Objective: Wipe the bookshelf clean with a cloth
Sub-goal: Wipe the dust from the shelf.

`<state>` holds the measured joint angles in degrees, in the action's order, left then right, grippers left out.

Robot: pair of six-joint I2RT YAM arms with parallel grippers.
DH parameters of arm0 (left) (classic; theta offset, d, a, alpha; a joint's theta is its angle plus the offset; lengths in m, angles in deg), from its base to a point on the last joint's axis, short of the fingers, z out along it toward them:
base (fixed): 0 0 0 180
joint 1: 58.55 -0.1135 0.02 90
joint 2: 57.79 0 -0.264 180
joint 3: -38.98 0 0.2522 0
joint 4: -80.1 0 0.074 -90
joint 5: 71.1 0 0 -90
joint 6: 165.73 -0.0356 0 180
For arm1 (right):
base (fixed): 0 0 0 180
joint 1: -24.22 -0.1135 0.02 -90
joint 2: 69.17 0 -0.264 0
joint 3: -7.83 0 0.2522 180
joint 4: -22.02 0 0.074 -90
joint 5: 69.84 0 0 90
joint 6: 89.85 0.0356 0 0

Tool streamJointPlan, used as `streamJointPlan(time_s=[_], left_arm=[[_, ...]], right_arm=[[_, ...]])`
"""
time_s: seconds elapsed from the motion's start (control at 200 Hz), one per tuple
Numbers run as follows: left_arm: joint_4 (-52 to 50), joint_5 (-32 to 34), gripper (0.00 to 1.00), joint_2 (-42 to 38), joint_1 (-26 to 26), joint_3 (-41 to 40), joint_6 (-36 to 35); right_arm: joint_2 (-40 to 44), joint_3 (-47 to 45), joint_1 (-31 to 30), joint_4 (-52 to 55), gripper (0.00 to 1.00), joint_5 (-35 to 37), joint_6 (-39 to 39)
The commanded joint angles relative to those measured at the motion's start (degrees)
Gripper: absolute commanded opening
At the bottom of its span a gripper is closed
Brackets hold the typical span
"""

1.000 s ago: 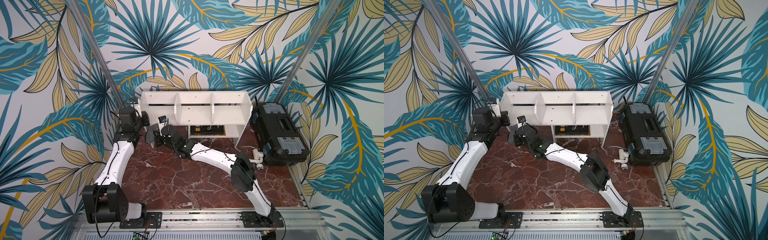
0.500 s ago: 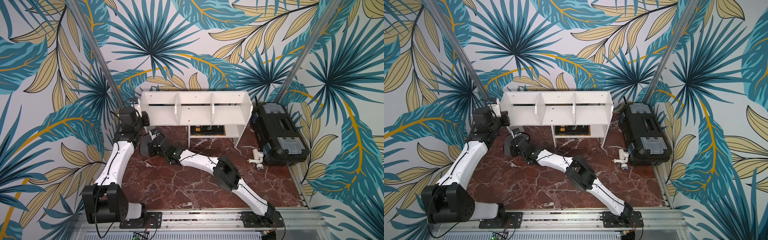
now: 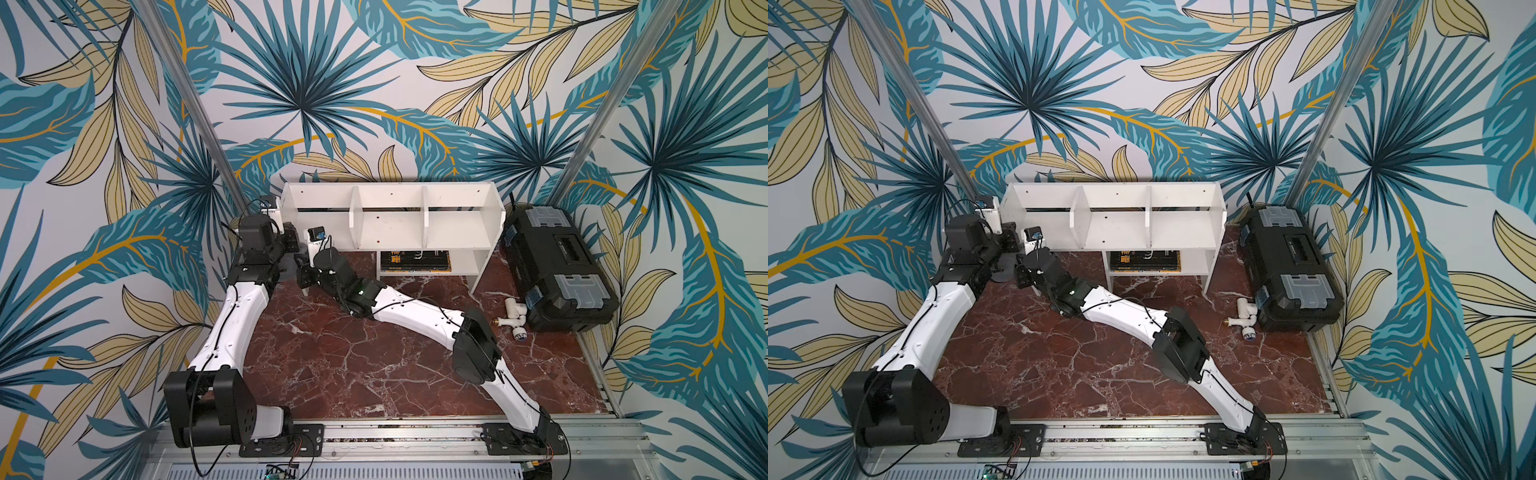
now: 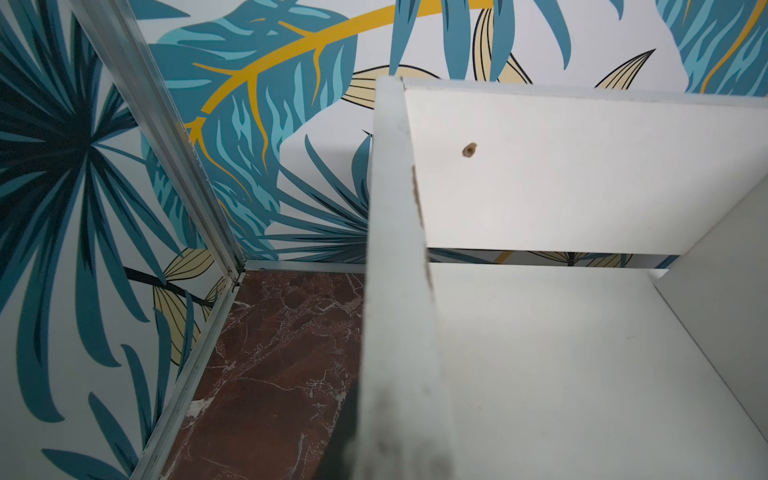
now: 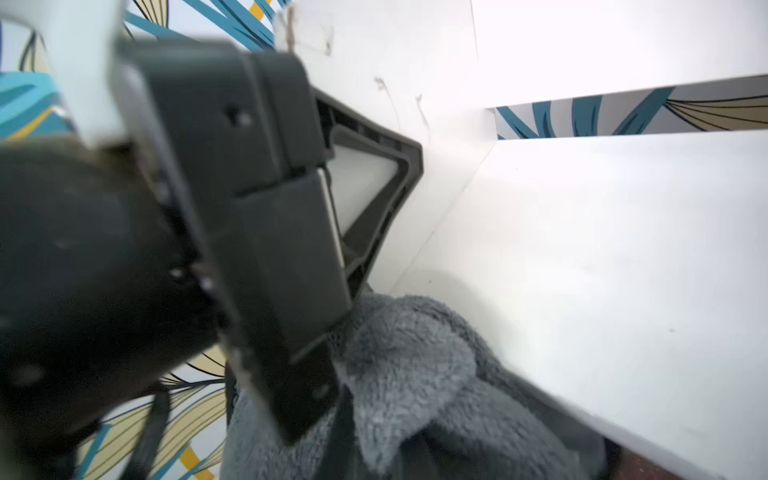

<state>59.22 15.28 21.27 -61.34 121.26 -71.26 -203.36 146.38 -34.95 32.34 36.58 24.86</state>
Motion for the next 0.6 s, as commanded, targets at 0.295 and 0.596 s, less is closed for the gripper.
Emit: streamJointPlan(time_s=[0.295, 0.596], left_arm=[[-10.22, -8.71, 0.0, 0.16, 2.52, -2.26, 7.08], [-10.3, -8.29, 0.0, -0.02, 2.51, -2.25, 7.01]], right_arm=[[-4.87, -7.81, -1.3, -3.62, 0.0, -0.88, 4.1], [5.36, -10.52, -0.15, -8.28, 0.0, 2.85, -0.04]])
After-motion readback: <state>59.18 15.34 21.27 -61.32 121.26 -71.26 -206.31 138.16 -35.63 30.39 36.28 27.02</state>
